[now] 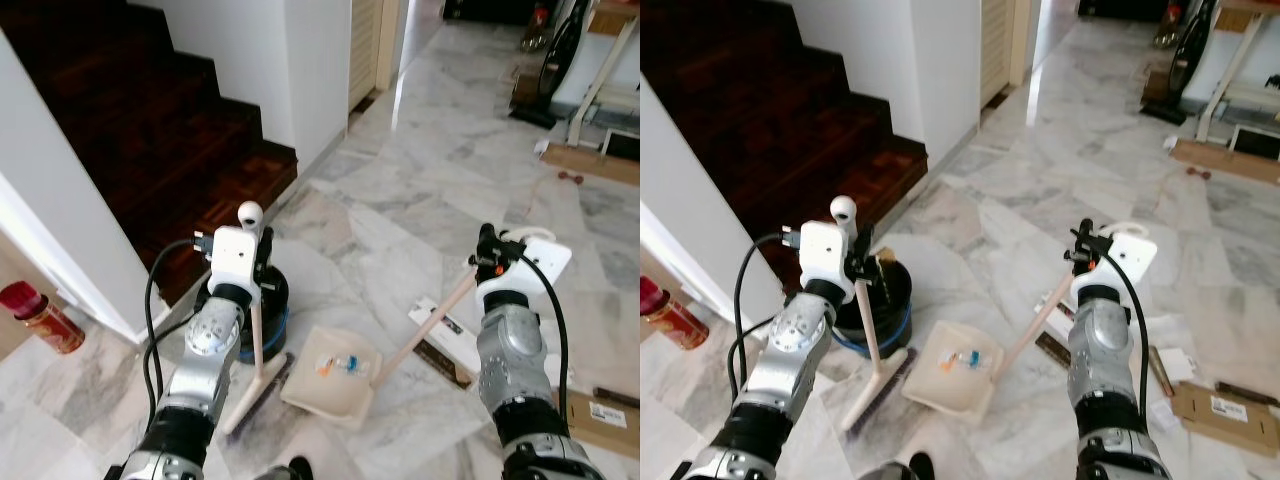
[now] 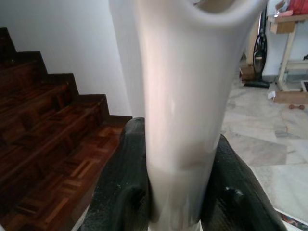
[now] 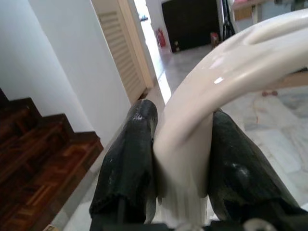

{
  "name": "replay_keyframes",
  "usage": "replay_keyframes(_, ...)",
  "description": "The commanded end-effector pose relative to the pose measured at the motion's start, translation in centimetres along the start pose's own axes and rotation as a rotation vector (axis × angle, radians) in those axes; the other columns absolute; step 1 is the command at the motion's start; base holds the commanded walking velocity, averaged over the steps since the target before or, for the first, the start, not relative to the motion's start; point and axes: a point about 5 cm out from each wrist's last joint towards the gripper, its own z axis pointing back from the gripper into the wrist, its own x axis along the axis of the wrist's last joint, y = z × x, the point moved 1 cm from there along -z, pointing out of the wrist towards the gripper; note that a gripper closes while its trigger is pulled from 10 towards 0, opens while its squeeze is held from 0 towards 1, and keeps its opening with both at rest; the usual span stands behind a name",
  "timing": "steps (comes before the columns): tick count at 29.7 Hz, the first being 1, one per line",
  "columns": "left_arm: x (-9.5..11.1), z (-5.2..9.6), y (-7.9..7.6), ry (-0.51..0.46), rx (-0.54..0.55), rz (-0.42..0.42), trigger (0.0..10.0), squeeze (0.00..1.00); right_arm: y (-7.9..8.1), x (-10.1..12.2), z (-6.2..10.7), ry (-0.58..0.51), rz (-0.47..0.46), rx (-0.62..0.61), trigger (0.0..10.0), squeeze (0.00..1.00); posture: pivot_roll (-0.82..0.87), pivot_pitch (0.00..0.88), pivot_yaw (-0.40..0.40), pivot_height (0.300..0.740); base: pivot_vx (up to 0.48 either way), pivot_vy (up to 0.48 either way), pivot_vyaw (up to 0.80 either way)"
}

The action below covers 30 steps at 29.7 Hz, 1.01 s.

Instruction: Sweep floor

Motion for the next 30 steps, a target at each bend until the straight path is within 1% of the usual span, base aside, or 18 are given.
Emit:
replay_keyframes(1,0.8,-0.1,0.3,-0.032,0.003,-0.029,10.0,0.00,0.7,1.1,-0.4,-0.051,-0.029,0.015,10.0,0.00,-0.02,0.000,0.069,0.740,0.000,0.000,0.00)
replay_keyframes(7,0.7,-0.2,0.4,-0.020,0.007,-0.046,10.0,0.00,0.7,1.1,-0.4,-0.050,-0.030,0.016,10.0,0.00,-0.02,0.000,0.069,0.740,0.000,0.000,0.00)
replay_keyframes(12,1.1,-0.4,0.6,-0.034,0.019,-0.027,10.0,0.00,0.7,1.1,-0.5,-0.049,-0.030,0.018,10.0,0.00,-0.02,0.000,0.068,0.740,0.000,0.000,0.00)
replay_keyframes(16,1.4,-0.6,0.6,-0.039,0.021,-0.030,10.0,0.00,0.8,1.1,-0.5,-0.048,-0.034,0.020,10.0,0.00,-0.02,0.000,0.068,0.740,0.000,0.000,0.00)
replay_keyframes(21,1.5,-0.6,0.9,-0.040,0.029,-0.029,10.0,0.00,1.0,1.0,-0.5,-0.045,-0.024,0.027,10.0,0.00,-0.02,0.000,0.068,0.740,0.000,0.000,0.00)
replay_keyframes(30,1.3,-0.3,1.6,-0.036,0.035,-0.039,10.0,0.00,0.9,1.0,-0.6,-0.048,-0.041,0.014,10.0,0.00,-0.01,0.000,0.072,0.740,0.000,0.000,0.00)
